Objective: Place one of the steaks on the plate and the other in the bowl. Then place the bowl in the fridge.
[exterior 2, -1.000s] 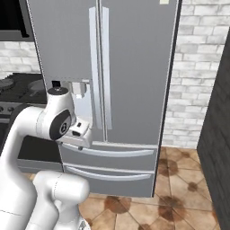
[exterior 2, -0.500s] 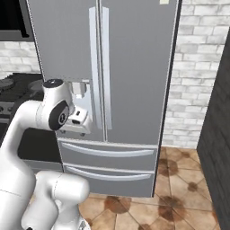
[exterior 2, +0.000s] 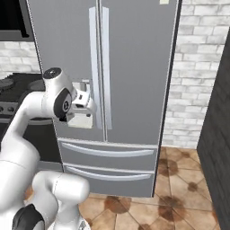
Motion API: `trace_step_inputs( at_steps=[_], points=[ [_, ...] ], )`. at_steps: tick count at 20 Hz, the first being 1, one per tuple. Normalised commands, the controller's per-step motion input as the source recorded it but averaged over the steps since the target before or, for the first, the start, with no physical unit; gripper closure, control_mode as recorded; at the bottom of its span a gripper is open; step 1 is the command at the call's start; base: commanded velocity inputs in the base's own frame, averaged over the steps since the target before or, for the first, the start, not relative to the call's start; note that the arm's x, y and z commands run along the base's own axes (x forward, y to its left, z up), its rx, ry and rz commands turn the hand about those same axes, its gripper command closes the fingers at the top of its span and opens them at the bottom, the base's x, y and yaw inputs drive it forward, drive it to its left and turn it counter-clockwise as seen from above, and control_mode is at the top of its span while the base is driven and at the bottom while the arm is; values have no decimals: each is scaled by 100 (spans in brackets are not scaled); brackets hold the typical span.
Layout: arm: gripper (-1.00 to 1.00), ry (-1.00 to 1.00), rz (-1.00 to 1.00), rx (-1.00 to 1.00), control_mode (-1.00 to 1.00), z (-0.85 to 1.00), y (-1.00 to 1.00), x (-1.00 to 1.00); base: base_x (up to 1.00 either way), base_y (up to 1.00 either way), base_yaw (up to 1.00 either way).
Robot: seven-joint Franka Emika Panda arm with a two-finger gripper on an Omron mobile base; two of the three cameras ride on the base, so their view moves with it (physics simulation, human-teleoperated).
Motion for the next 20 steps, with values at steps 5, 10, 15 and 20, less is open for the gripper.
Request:
trace_step_inputs(
  at_steps=[5,10,15,20],
  points=[
    [-100,-25,15,0,-100,6,-10,35,0,0,0],
    [-100,-21,8,4,-100,13,-30,25,0,0,0],
    [-100,-2,1,6,-100,23,-15,37,0,0,0],
    [-100,8,-3,1,-100,0,0,55,0,0,0]
  ],
)
